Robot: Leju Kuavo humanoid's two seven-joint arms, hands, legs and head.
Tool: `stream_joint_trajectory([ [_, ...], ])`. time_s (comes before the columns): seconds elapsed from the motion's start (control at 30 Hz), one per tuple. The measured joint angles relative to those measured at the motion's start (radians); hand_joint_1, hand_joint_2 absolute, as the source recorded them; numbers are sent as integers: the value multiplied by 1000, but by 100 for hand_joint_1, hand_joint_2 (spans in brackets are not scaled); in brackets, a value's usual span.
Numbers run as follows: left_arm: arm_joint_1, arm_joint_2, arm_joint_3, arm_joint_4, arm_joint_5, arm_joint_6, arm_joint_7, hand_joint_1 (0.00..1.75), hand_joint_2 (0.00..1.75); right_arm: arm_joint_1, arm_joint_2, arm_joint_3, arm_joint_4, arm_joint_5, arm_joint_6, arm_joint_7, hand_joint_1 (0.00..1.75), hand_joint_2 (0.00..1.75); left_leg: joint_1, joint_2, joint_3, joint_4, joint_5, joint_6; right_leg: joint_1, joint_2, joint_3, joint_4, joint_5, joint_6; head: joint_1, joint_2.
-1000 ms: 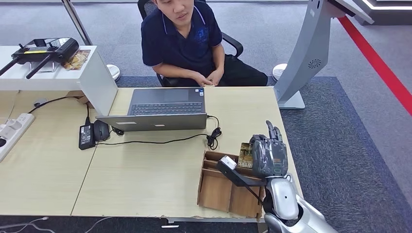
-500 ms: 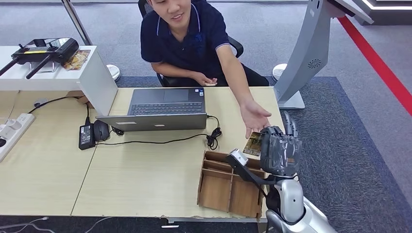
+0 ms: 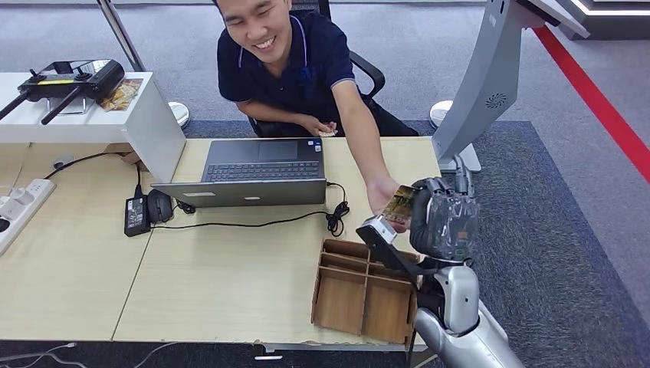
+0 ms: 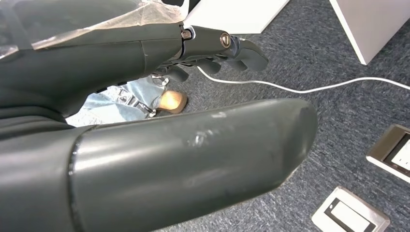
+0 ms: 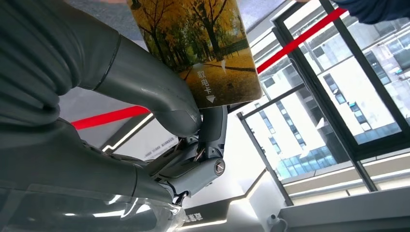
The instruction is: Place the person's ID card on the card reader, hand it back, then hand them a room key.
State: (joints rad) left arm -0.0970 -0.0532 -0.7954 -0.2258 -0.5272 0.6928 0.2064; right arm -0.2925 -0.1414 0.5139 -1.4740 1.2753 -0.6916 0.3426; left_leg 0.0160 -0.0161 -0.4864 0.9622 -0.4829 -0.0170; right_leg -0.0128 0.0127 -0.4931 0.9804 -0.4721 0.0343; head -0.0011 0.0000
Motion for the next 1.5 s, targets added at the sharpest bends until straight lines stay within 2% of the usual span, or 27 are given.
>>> stream_joint_trajectory([
  [0.5, -2, 0, 0, 0, -1, 0, 3, 0, 0, 16, 74, -95, 0, -6, 0, -31, 175, 175, 0, 0, 0, 0, 0, 0, 0, 0, 0, 0, 0, 0, 0, 0],
  [0.53, -2, 0, 0, 0, -1, 0, 3, 0, 0, 18, 77, -97, 0, -5, 0, -33, 144, 175, 0, 0, 0, 0, 0, 0, 0, 0, 0, 0, 0, 0, 0, 0],
  [0.63, -3, 0, -1, 0, -2, 0, 3, 0, 0, 22, 84, -109, 1, -3, 0, -39, 14, 175, 0, 0, -1, 0, 0, 0, 0, 0, -1, 0, 0, 0, 0, 0],
  [0.67, -3, 0, -2, 0, -2, 0, 3, 0, 0, 22, 87, -113, 1, -2, 0, -40, 0, 131, 0, 0, -1, 0, 0, 0, 0, 0, -1, 0, 0, 0, 0, 0],
  [0.77, -4, 0, -5, 0, -4, -3, 3, 0, 0, 24, 92, -121, 3, 4, 0, -40, 0, 0, 0, 0, -1, 0, 0, 0, 0, 0, -1, 0, 0, 0, 0, 0],
  [0.9, -4, 0, -8, 0, -4, -4, 3, 0, 0, 29, 95, -128, 3, 18, 0, -40, 0, 0, 0, 0, -1, 0, 0, 0, 0, 0, -1, 0, 0, 0, 0, 0],
  [1.03, -4, 0, -9, 0, -4, -4, 3, 0, 0, 36, 97, -138, 2, 26, 0, -40, 0, 175, 0, 0, -1, 0, 0, 0, 0, 0, -1, 0, 0, 0, 0, 0],
  [1.5, -3, 0, -22, 0, 8, -1, 5, 0, 0, 72, 113, -161, -14, -15, 0, -66, 0, 175, 0, 0, -1, 0, 0, 0, 0, 0, -1, 0, 0, 0, 0, 0],
])
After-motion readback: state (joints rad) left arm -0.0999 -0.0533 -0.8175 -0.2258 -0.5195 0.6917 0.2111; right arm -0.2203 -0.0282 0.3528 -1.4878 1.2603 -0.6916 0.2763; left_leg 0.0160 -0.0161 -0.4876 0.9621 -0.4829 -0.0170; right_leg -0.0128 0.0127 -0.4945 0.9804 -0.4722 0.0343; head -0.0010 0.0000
